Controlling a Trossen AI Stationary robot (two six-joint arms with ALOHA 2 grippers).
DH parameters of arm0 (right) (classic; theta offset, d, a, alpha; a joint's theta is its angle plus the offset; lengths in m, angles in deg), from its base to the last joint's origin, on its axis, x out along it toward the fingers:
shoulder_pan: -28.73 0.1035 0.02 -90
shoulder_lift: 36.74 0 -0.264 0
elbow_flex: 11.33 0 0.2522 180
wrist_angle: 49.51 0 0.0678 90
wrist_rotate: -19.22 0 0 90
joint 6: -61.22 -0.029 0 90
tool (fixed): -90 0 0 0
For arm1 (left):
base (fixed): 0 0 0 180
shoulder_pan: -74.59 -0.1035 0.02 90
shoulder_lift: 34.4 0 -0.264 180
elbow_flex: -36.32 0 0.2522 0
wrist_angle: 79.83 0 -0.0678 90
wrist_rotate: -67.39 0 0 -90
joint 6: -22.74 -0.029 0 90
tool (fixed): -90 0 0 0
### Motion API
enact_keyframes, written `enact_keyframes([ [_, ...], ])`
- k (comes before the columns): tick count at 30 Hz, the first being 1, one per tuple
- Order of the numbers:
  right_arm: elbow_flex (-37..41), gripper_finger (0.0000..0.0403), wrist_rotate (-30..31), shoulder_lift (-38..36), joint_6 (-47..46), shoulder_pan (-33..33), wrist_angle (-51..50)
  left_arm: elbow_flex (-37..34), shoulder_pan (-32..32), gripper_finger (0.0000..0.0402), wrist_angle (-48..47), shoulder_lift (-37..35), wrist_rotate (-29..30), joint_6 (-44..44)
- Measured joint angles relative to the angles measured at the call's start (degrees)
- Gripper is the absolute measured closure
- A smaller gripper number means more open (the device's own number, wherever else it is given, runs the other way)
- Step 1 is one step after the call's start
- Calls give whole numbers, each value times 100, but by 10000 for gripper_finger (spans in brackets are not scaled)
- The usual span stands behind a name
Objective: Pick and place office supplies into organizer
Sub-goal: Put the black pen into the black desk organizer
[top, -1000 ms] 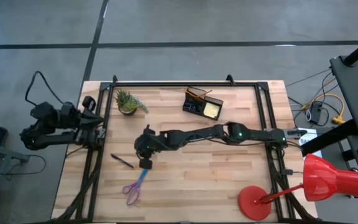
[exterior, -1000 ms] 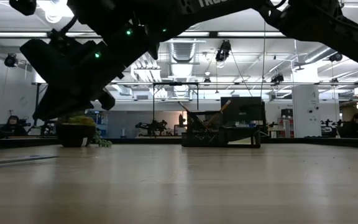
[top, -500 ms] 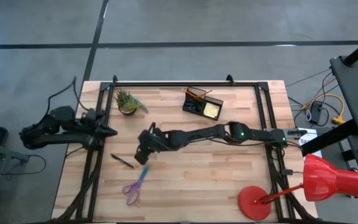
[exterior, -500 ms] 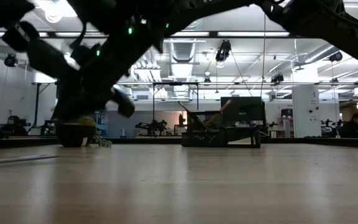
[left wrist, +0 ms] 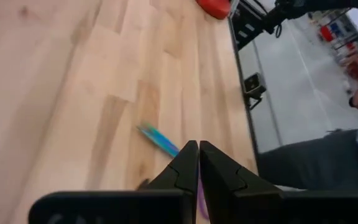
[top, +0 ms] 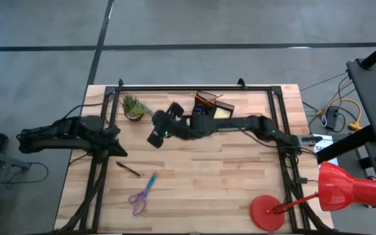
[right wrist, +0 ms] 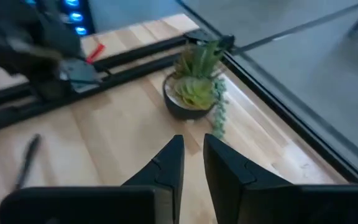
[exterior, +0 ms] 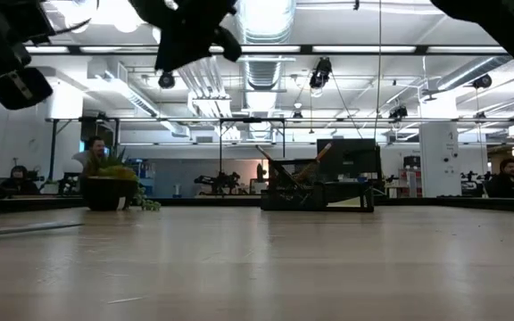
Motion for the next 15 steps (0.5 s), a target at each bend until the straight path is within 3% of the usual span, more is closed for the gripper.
enact_keyframes([
  [5, 22, 351, -648, -266, 206, -169, -296, -50, 169, 402, 442, 724, -84, 198],
  [12, 28, 351, -759, -404, 868, -228, -883, 166, 872, 402, 430, 2039, -65, 348],
  [15, 33, 351, -824, -402, 1043, -228, -959, 259, 1404, 402, 425, 2577, 286, 377],
])
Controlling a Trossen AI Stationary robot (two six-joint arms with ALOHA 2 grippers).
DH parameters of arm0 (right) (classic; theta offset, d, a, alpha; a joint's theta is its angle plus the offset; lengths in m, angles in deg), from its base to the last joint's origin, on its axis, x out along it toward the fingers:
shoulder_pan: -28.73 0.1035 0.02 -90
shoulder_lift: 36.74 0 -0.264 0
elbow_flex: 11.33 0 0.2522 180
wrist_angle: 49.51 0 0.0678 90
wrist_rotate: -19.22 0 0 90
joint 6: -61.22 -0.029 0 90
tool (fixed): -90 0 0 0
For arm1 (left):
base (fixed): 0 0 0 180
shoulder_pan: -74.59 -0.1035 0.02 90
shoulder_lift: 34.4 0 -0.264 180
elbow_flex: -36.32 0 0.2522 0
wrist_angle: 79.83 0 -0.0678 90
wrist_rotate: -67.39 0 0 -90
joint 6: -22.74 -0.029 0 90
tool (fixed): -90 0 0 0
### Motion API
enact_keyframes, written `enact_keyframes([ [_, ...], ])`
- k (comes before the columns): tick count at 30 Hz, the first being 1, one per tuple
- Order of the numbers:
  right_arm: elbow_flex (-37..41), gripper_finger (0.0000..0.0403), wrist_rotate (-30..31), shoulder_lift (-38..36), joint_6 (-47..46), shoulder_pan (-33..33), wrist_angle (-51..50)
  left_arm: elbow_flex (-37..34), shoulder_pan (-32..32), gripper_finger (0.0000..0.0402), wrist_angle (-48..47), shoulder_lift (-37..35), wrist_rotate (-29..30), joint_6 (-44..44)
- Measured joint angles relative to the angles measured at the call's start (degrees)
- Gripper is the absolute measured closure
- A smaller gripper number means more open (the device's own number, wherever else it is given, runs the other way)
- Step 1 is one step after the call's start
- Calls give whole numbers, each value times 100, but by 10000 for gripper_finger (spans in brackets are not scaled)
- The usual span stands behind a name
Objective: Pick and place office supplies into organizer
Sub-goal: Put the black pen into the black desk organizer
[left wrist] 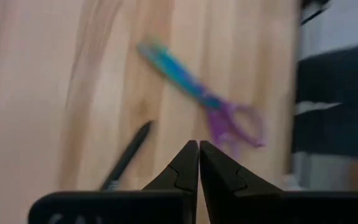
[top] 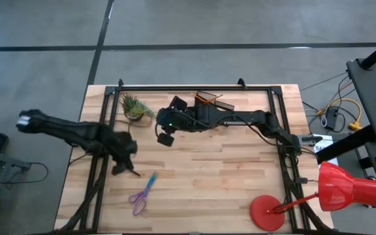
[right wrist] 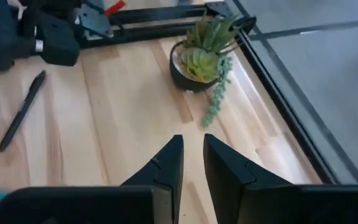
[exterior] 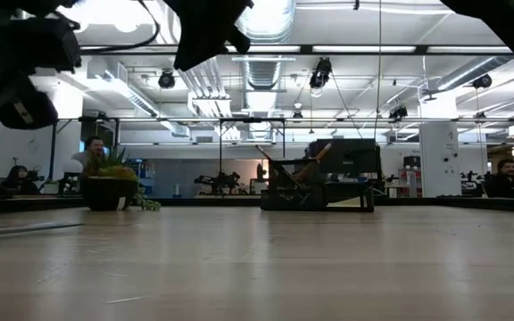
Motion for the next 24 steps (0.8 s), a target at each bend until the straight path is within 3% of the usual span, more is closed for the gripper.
enact_keyframes([
  [8, -24, 351, -777, -22, 825, -48, 16, 213, 1155, 402, 17, 1448, 1685, 146],
  [15, -22, 351, -1816, -139, 1245, -208, -4, 153, 1593, 402, 18, 2107, 2048, 689],
  [24, -22, 338, -1918, -419, 1578, -310, -203, 189, 1855, 385, 13, 2582, 2059, 1295],
])
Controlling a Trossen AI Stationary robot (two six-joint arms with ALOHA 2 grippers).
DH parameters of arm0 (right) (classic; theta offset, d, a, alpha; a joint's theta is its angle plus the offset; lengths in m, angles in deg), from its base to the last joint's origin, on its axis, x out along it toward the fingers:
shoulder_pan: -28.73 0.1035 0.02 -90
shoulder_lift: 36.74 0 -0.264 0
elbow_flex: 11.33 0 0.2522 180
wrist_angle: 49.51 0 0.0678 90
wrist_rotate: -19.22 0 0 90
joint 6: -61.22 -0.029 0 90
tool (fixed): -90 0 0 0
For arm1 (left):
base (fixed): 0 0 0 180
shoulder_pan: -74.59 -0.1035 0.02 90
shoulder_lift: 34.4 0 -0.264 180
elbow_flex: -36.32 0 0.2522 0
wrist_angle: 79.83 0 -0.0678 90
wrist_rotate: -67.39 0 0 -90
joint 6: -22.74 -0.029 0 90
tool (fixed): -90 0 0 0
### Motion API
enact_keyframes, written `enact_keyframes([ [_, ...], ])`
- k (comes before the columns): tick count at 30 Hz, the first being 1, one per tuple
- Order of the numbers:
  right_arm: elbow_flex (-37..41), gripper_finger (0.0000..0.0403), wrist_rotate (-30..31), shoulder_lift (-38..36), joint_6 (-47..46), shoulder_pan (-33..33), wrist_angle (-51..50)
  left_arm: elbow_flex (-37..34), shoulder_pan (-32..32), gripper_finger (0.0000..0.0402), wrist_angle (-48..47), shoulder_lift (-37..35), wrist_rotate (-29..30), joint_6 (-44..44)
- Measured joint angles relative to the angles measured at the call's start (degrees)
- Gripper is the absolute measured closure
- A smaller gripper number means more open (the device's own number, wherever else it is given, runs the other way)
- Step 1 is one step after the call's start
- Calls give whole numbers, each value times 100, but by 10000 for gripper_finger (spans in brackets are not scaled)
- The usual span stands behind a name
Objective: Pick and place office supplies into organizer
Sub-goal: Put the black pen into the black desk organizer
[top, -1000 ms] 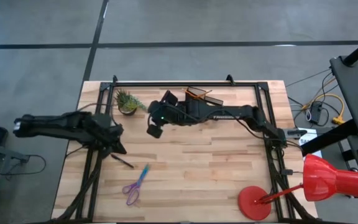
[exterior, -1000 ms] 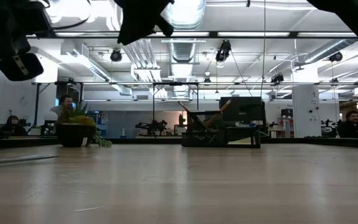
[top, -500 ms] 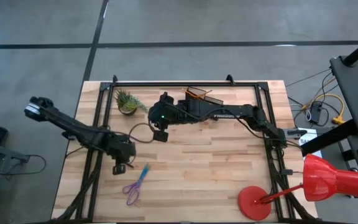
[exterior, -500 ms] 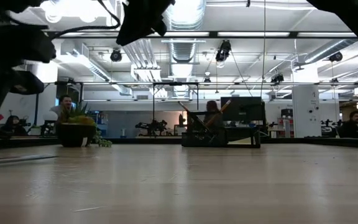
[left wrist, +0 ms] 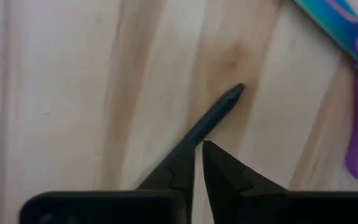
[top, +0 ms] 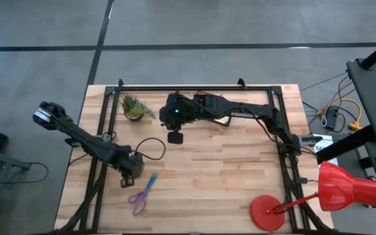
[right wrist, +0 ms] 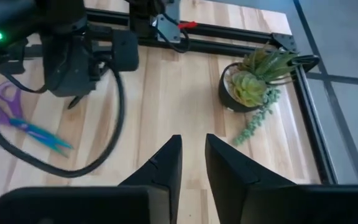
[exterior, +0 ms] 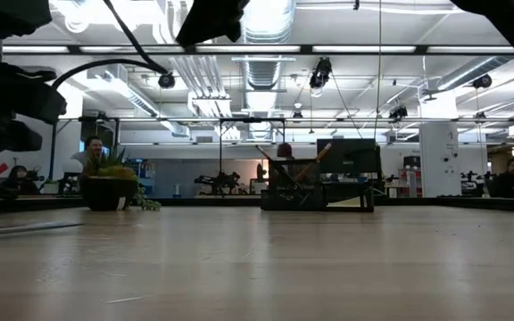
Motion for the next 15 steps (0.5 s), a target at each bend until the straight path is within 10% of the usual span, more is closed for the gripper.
enact_keyframes([
  [15, 6, 268, -1, -43, 84, -38, -90, 118, 0, 277, -126, -155, -161, -729],
])
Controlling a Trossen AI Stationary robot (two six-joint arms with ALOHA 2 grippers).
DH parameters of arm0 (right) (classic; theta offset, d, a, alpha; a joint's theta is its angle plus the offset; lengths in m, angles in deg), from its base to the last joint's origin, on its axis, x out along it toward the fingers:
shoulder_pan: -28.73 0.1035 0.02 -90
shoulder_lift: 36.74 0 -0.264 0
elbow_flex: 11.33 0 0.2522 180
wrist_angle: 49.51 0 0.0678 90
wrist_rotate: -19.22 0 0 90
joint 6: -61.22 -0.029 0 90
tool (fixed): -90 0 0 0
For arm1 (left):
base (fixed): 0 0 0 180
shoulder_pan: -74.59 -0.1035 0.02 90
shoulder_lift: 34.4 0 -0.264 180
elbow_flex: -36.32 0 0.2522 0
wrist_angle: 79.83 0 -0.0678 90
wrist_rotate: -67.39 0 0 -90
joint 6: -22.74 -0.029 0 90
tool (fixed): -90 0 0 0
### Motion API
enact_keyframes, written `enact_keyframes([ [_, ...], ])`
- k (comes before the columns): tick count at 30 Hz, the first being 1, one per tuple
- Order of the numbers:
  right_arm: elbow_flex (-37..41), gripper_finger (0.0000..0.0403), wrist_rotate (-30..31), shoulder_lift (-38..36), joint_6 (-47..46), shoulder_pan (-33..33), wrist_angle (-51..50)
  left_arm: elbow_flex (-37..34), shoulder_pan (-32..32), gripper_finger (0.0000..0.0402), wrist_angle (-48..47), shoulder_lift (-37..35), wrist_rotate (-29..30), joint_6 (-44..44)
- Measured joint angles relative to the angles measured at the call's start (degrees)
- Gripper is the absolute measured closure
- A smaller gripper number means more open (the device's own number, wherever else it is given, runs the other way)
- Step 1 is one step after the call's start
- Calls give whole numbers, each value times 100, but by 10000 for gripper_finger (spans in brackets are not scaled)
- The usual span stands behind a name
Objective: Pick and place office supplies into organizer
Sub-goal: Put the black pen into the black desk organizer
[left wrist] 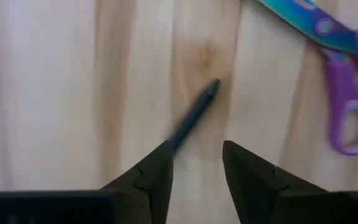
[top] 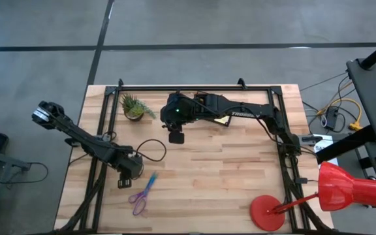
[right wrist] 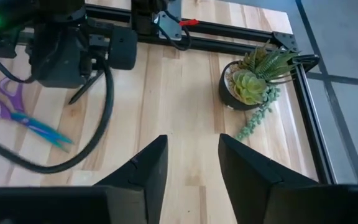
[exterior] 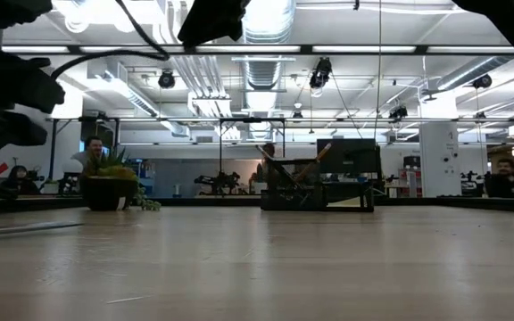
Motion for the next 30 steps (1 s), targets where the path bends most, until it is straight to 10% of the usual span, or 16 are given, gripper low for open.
enact_keyframes([
  [30, 3, 271, 17, 0, 84, -19, 25, -286, 0, 277, -192, 890, 130, -810],
])
